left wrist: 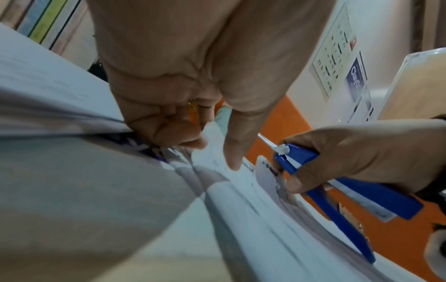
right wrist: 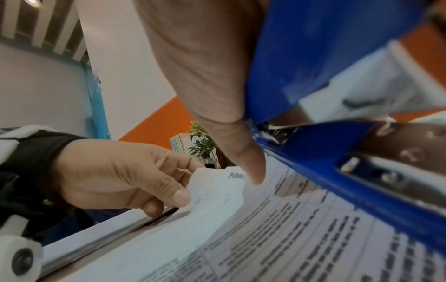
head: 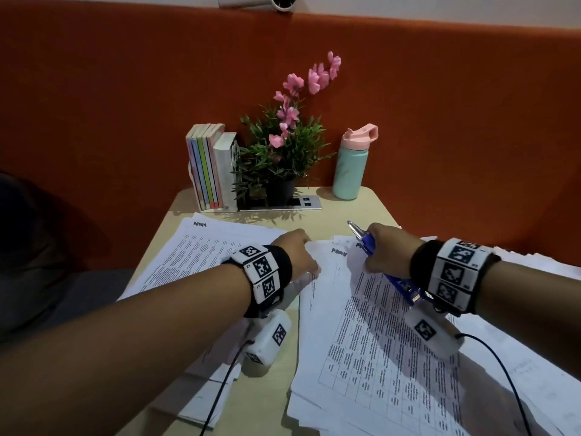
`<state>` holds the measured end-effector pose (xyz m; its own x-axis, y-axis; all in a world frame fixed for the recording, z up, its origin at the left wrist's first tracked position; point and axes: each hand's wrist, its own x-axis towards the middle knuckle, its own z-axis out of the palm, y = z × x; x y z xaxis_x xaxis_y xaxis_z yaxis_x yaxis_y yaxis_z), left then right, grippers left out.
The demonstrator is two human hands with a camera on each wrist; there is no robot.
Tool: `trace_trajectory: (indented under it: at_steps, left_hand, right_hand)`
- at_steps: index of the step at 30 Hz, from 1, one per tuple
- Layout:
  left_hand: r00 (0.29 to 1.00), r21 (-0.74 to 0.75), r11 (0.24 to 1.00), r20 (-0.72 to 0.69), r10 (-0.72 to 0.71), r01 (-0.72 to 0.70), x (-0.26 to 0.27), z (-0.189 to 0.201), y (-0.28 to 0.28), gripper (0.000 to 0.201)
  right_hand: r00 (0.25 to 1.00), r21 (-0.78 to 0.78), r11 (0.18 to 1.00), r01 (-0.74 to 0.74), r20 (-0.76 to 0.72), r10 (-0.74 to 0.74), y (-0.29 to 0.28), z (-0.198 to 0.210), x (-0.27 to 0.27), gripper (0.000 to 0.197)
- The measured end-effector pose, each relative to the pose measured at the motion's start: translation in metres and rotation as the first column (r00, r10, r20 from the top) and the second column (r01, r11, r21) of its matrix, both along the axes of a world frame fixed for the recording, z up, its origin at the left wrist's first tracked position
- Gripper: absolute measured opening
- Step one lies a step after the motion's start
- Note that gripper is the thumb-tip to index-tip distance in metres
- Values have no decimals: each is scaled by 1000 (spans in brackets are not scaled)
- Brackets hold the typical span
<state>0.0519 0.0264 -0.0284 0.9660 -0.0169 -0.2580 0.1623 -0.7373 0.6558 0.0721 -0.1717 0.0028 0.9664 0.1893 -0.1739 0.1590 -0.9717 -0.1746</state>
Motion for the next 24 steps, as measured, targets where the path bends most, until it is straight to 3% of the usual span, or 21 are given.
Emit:
trace_trajectory:
  at_steps: [3,5,12,17,21,24]
  left_hand:
    - [998,-79,997,63,4,1,-2,-2,6,14]
    - [995,-142,990,98,20,-6,-5,-4,11,6]
    - [992,-445,891,124,-34,86,-16,6,18,17]
    - [990,-606,795,129,49,39,-26,7,19,21]
    - [991,-670,738,134,12,81,-35,15,16,25]
    - [982,-594,790,185,-49,151,-41,21,14,20]
  right_hand:
    - [997,68,998,-12,80,6,5,-2,-1,29]
    - [992,152,988,-40,127,21,7,1,-4,30]
    - [965,301,935,-187,235,117,16,8,-19,28]
    - [953,369,909,-196,288,89,24,10,-24,22]
    - [945,410,889,-201,321,66,27,15,-26,27]
    - [945,438,873,-214,321,71,34,20,-31,44]
